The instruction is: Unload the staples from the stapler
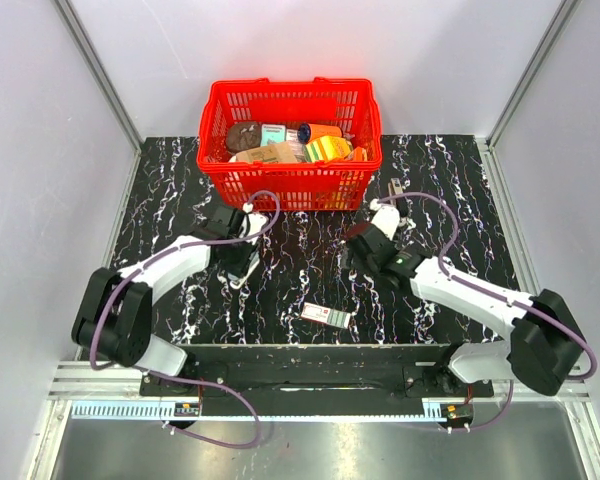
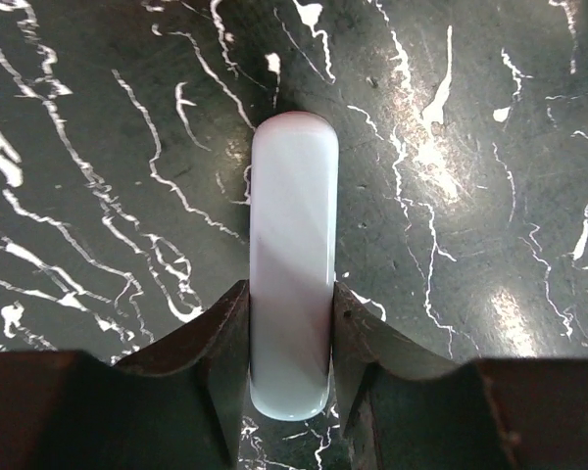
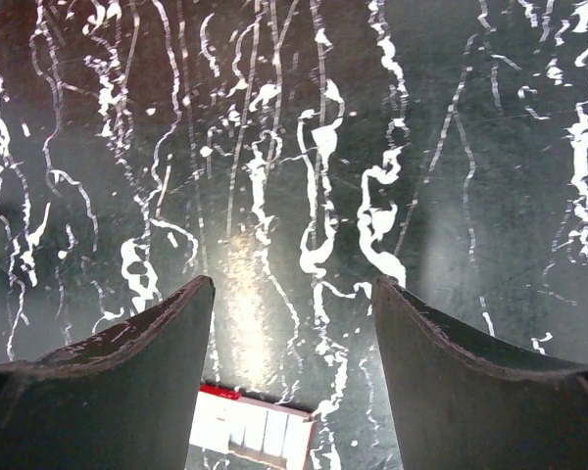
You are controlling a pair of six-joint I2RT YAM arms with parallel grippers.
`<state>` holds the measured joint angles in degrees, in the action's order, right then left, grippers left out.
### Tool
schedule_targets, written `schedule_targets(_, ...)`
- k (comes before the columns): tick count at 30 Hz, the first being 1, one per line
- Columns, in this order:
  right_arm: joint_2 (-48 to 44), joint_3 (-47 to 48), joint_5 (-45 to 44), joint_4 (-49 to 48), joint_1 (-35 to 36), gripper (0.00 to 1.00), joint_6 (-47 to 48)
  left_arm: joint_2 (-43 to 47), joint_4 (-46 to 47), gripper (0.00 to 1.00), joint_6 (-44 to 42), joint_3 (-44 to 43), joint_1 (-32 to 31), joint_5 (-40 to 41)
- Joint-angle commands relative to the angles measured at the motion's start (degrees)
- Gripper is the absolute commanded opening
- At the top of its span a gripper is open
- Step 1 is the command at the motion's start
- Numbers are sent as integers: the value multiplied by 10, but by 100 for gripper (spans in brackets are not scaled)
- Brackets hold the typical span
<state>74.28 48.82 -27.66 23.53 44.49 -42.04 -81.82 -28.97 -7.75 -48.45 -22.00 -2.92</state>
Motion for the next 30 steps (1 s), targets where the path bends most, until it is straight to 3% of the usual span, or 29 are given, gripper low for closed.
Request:
schedule_targets(1, 31, 56, -53, 30, 44, 71, -30, -46, 16, 26, 12, -38, -13, 14)
schedule_targets(3, 45, 67, -56, 34, 59, 72, -30, -54, 11, 37, 13, -52, -15, 2)
schedule_targets(7, 72, 90, -56, 38, 77, 74, -23, -13, -7, 83, 9, -63, -13, -15)
schedule_targets(10, 100, 124, -50, 56, 87, 75, -21, 45, -30, 98, -2, -68, -9, -17)
schedule_targets(14, 168, 215, -42, 114, 111, 79, -45, 133, -72, 99, -19, -71, 41, -47)
schedule_targets(19, 290, 381, -37, 206, 148, 85, -96, 211, -99, 99, -63, -63, 166, -99)
schedule_targets(25, 467, 628, 0, 341, 172, 93, -141, 229, -128, 99, -108, -60, 301, -160)
schedule_targets(30, 585, 803, 22, 426, 175, 93, -179, 221, -128, 99, -122, -49, 331, -175)
